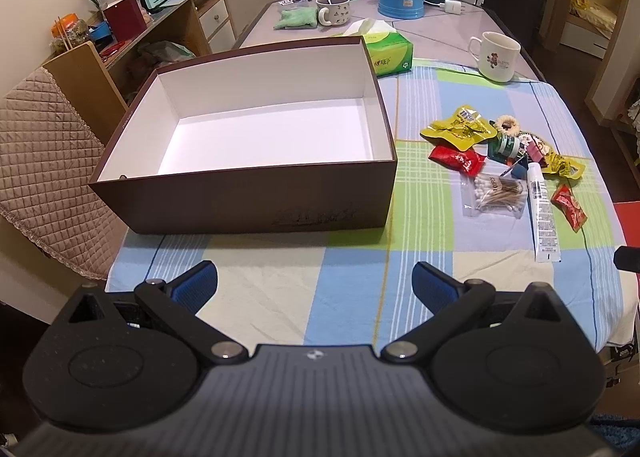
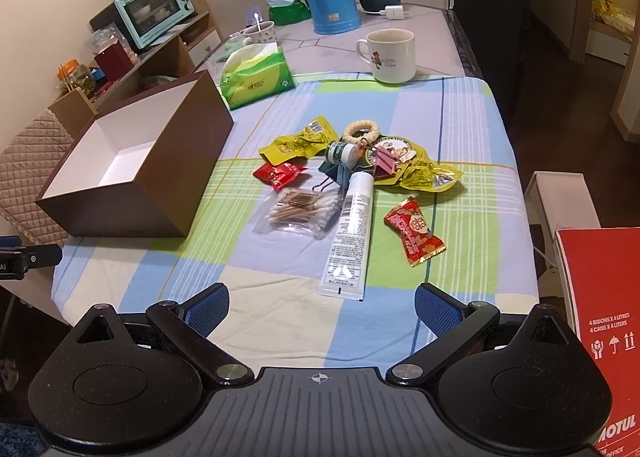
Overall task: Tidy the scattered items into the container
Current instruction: 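Move both tools toward the scattered items beside the box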
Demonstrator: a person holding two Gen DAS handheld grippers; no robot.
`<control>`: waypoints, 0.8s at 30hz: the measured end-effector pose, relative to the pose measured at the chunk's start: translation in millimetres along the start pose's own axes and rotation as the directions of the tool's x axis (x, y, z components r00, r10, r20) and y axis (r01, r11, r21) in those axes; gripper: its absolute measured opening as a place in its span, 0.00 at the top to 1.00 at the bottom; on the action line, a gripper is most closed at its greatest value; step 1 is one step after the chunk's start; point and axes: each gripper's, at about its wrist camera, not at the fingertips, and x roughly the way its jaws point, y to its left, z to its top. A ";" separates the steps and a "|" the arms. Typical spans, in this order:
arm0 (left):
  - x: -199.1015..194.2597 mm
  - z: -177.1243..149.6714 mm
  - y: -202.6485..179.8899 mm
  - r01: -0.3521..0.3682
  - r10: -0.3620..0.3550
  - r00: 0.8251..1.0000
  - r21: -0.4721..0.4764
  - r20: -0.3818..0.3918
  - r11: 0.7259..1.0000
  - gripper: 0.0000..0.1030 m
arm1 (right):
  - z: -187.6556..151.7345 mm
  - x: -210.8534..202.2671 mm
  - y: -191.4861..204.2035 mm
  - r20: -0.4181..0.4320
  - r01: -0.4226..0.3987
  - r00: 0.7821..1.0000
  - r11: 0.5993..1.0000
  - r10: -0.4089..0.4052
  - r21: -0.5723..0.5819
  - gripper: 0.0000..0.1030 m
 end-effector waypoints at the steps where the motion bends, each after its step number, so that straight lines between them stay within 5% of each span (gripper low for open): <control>1: 0.3 0.4 -0.3 -0.001 0.001 1.000 -0.001 0.000 1.000 0.01 | 0.2 -0.1 -1.0 0.000 0.000 1.000 1.000 0.000 0.000 0.02; 24: 9.9 10.3 -26.5 0.017 -0.017 1.000 0.018 -0.010 1.000 0.01 | 9.9 2.1 -23.4 -0.001 -0.018 1.000 1.000 0.018 -0.013 0.02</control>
